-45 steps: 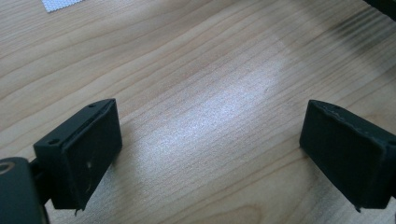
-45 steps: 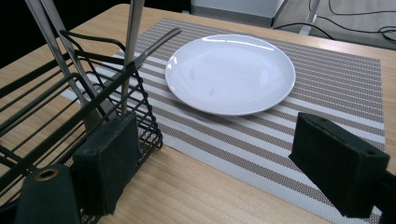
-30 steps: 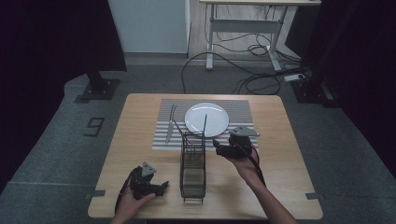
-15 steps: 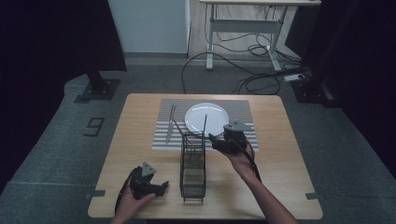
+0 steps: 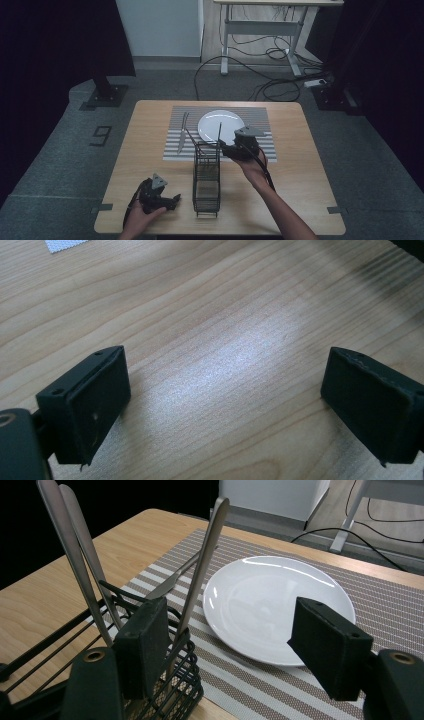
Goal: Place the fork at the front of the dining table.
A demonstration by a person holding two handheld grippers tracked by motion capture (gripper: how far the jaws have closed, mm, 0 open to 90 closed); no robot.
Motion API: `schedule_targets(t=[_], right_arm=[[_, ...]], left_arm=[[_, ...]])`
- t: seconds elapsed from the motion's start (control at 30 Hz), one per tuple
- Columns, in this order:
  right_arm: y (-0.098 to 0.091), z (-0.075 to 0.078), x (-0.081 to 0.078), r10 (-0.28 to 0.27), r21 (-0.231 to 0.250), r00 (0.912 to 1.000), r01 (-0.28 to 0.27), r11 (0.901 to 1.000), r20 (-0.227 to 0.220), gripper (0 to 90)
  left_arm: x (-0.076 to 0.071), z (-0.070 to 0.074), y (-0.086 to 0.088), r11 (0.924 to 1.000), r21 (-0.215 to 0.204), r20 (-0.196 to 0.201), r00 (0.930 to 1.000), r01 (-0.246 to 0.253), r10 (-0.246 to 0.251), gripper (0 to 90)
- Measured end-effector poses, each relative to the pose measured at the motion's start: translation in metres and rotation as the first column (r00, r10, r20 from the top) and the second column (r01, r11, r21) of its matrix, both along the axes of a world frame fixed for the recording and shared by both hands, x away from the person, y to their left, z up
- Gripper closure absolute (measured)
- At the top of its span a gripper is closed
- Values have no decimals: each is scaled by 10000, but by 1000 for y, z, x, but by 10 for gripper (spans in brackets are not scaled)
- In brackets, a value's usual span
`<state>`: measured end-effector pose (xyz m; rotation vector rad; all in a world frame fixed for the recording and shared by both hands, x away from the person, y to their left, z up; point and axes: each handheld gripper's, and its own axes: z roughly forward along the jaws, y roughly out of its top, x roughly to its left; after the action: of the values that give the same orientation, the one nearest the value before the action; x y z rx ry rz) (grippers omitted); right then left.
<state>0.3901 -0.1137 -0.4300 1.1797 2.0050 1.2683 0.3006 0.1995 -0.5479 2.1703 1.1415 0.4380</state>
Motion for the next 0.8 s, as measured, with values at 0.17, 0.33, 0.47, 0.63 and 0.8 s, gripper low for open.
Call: schedule_targets(t=[0.17,0.33,0.47,0.63,0.8], right_arm=[[4,0,2,-4,-54,10000,4,10000,28,313],[7,1,5,-20,38,10000,20,10000,-11,330],[9,3,8,-54,127,10000,53,9999,30,335],[12,4,10,-106,131,9999,105,9999,73,335],[17,3,15,-169,169,9998,167,9997,87,341]], left_arm=[[0,0,0,10000,-2,1,10000,-5,5,55],[0,0,0,10000,-8,5,10000,-9,9,54],[0,0,0,10000,1,-1,10000,-4,4,55],[0,0,0,10000,2,1,10000,-3,3,55],[0,0,0,10000,5,1,10000,-3,3,55]])
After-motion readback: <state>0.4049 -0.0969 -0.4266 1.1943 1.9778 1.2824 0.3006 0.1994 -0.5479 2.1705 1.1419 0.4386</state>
